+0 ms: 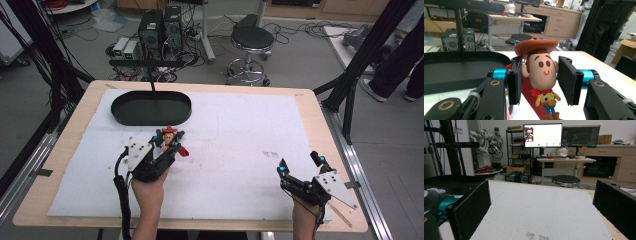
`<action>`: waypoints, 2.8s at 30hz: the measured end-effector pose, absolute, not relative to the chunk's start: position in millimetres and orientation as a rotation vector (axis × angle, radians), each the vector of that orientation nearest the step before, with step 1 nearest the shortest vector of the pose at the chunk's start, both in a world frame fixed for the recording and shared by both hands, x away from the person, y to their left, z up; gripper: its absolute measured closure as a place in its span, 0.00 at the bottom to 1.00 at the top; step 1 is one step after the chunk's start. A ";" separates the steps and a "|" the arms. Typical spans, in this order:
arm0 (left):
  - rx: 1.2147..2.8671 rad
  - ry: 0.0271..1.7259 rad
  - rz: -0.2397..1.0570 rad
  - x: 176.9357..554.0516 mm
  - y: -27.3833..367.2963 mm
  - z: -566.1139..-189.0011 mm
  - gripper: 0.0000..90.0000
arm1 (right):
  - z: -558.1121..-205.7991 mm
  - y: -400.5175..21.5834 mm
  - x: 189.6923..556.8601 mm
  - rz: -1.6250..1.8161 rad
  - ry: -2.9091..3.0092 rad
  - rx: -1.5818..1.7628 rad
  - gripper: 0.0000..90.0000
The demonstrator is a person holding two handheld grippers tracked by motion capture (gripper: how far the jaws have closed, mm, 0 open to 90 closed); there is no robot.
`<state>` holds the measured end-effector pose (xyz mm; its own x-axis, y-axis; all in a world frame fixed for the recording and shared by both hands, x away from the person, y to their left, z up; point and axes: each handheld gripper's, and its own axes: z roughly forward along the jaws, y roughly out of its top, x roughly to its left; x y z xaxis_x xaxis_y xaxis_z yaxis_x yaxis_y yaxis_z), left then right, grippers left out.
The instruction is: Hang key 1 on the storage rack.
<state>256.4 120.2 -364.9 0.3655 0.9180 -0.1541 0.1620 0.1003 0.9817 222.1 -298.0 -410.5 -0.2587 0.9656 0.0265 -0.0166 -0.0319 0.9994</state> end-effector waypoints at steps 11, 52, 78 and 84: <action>1.320 1.052 0.768 265.5 138.8 -351.9 0.63 | -410.3 -297.0 221.7 1.438 1.369 1.084 0.01; 1.236 1.005 0.766 312.7 181.5 -319.3 0.63 | -411.3 -291.8 225.0 1.417 1.395 1.066 0.01; 1.252 0.996 0.811 358.4 188.8 -308.0 0.63 | -412.0 -286.4 227.2 1.392 1.424 1.050 0.01; 1.249 0.994 0.830 369.4 189.8 -302.9 0.63 | -412.5 -283.4 227.9 1.389 1.437 1.049 0.01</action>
